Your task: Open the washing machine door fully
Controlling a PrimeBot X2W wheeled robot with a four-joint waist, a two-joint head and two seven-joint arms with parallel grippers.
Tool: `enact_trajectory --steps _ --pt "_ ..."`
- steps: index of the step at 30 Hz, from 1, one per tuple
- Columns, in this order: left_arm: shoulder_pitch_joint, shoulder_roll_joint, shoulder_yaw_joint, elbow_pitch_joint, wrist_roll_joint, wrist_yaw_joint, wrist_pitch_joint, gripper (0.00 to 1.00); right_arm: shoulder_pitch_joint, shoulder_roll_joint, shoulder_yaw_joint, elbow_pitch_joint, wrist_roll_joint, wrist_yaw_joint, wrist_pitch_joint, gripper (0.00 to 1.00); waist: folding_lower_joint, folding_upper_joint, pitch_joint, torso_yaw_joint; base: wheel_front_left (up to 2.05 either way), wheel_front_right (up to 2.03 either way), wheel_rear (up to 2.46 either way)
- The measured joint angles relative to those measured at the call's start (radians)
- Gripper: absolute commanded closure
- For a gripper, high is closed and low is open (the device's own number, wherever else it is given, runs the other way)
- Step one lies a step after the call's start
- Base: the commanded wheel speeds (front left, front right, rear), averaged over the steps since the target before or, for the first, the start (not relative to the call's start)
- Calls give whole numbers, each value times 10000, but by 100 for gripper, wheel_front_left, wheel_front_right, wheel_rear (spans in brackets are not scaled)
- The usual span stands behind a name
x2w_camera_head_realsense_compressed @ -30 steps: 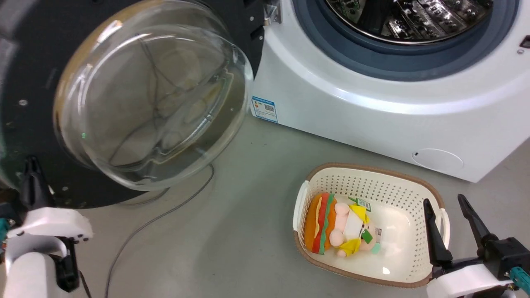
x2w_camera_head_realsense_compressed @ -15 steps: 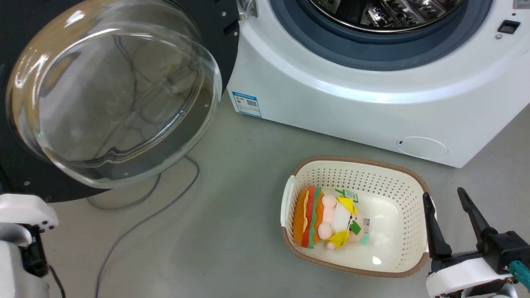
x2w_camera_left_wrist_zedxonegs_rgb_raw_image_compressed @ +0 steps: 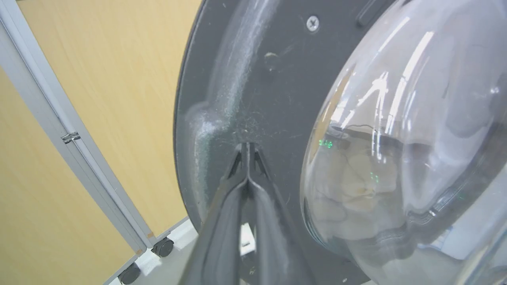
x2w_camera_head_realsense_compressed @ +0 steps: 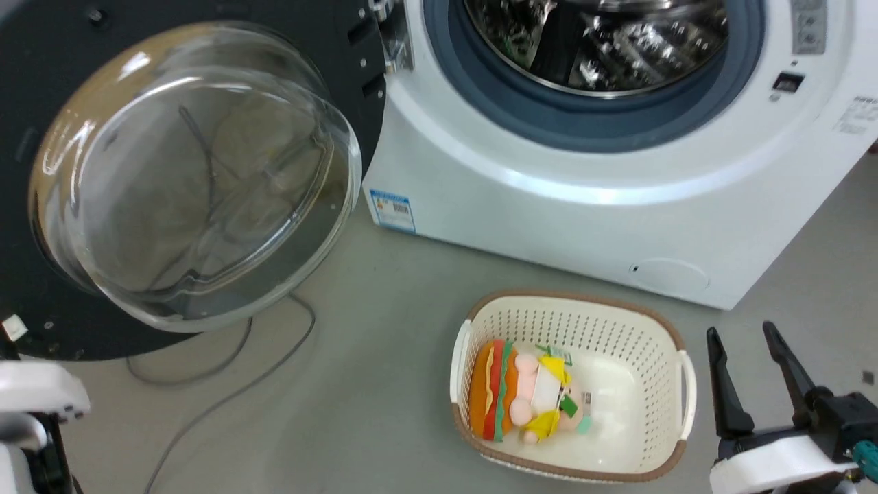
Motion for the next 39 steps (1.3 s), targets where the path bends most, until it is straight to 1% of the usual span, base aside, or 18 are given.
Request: enact_trajectory --steps 4,12,20,26,30,31,32,33,34,36,39 --pt "568 -307 -127 -698 178 -217 0 100 238 0 -4 10 113 0 0 0 0 1 -473 -60 0 0 0" --pt "1310 -905 -871 -2061 422 -721 0 100 503 2 -59 -140 278 0 0 0 -1 0 -1307 -201 0 0 0" --pt "2113 -1503 -1657 -3001 514 -1083 0 100 823 2 -67 -594 531 0 2 0 -1 0 -1802 -600 0 0 0" --pt "2583 -1856 -2405 -3258 481 -1335 0 100 945 0 -121 -846 617 0 0 0 -1 1 -1988 -1052 0 0 0" --pt "2788 -2073 -2761 -3170 290 -1413 0 100 1044 2 -81 -928 617 0 0 0 -1 0 -2047 -1418 0 0 0" --pt "2825 -2082 -2836 -3129 290 -1413 0 92 1048 2 -63 -938 617 0 2 0 -1 0 -2054 -1512 0 0 0" --pt "2875 -2094 -2890 -3106 284 -1429 0 64 1052 2 -54 -941 617 0 0 0 -1 0 -2060 -1608 0 0 0" --pt "2940 -2105 -2932 -3101 274 -1459 0 15 1055 4 -50 -947 619 0 2 0 -1 0 -2065 -1713 0 0 0" --pt "2994 -2121 -2970 -3095 268 -1469 0 0 1058 4 -44 -949 635 0 0 0 -1 0 -2068 -1813 0 0 0" --pt "3094 -2144 -3049 -3078 280 -1455 0 0 1064 2 -15 -957 677 0 0 0 -1 0 -2072 -2016 0 0 0" --pt "3248 -2197 -3175 -3078 343 -1325 0 0 1082 2 21 -963 679 0 0 0 -1 0 -2068 -2294 0 0 0"
